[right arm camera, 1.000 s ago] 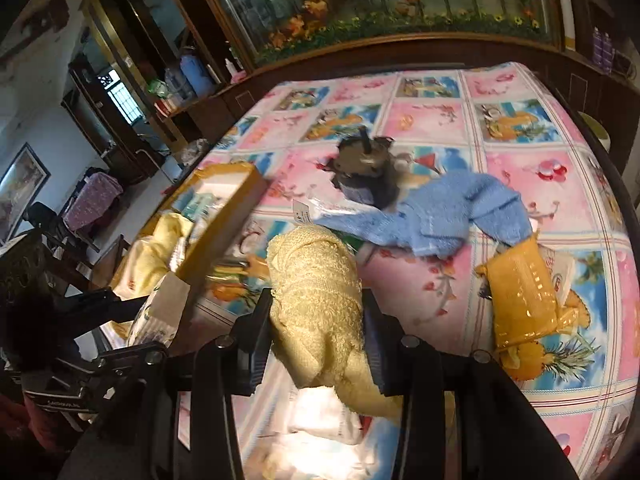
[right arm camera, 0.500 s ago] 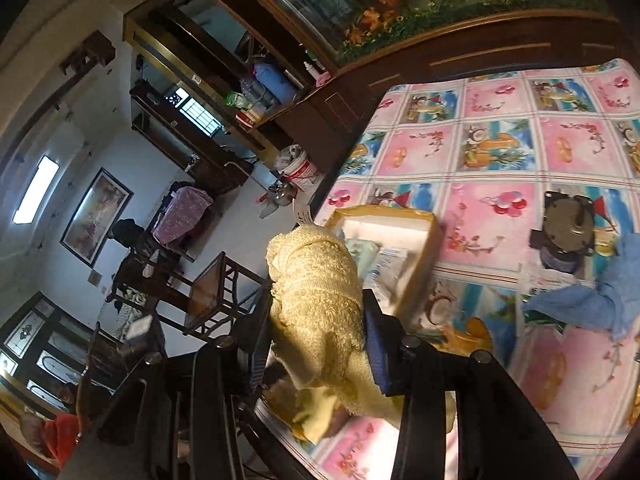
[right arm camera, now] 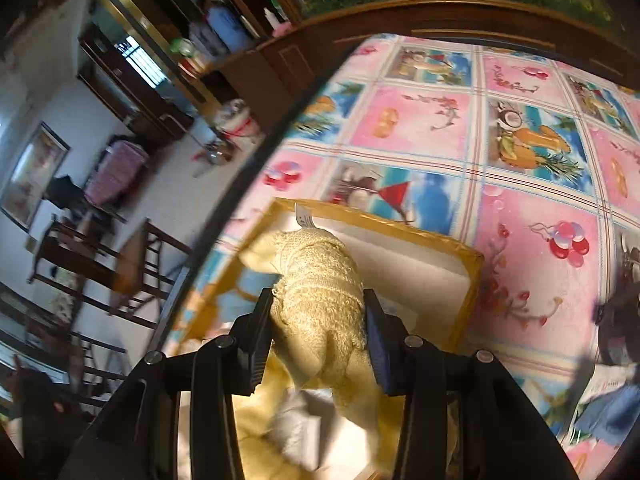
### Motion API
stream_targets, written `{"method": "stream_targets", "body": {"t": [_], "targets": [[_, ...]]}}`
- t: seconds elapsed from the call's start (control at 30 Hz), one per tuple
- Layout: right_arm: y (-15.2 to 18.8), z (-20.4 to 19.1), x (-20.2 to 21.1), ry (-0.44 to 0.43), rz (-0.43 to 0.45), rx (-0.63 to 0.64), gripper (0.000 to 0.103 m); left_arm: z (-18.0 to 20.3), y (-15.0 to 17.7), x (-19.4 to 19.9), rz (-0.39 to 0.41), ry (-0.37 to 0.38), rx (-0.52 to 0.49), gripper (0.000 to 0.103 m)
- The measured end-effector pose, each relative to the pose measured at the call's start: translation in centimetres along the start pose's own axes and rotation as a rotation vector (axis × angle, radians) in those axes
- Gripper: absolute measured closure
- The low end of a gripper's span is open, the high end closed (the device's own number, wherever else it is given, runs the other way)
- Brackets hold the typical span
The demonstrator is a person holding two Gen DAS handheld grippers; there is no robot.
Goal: Organize soft objects
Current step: 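Place the tissue pack in the tray while the right tool drops the yellow towel there, then grasp the blue washcloth with the left tool while the right tool grasps the orange packet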
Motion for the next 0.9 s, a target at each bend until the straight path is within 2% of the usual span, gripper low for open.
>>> {"method": "stream_targets", "body": {"t": [0.1,0.23,0.4,0.5,0.6,0.77,0.83,0.9], "targets": [[0.0,0.4,-0.6,-0.003,-0.001,-0.003,0.058,-0.1,-0.2,0.9,0.037,0.024,0.012,0.038],[-0.4,0.7,0.9,-0.024,0.049,-0.003,0.053,0.1,-0.6,1.8,0.080,0.045,0.025,0.037],[0.0,1.7,4.3,-0.056,0.103,-0.010,0.050,0.2,-0.8,2.6,0.108,0.037,0.065,0.037],[2.2,3.5,6.7,-0.094,0.119,-0.035,0.049,0.4,-0.6,3.3,0.127,0.049,0.090,0.037],[4.8,6.4,8.9,-0.094,0.137,-0.076,0.049,0.7,-0.2,3.7,0.133,0.072,0.111,0.037],[8.5,15.1,12.4,0.039,0.202,-0.234,0.048,1.6,0.2,4.2,0.150,0.172,0.179,0.037],[9.5,18.2,13.2,0.102,0.197,-0.289,0.048,2.6,0.1,4.2,0.152,0.188,0.166,0.037],[10.2,19.4,13.4,0.147,0.182,-0.290,0.048,3.9,0.0,3.9,0.144,0.198,0.144,0.037]]}}
Point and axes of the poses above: each gripper's, at about its wrist camera, not at the fingertips, and x roughly against the way its jaws point, z to its right, y to its underside, the point moved 1 cm from there along -x, roughly the way its jaws point, and after that the axes turned 13 degrees about y, right-handed, at the moved point
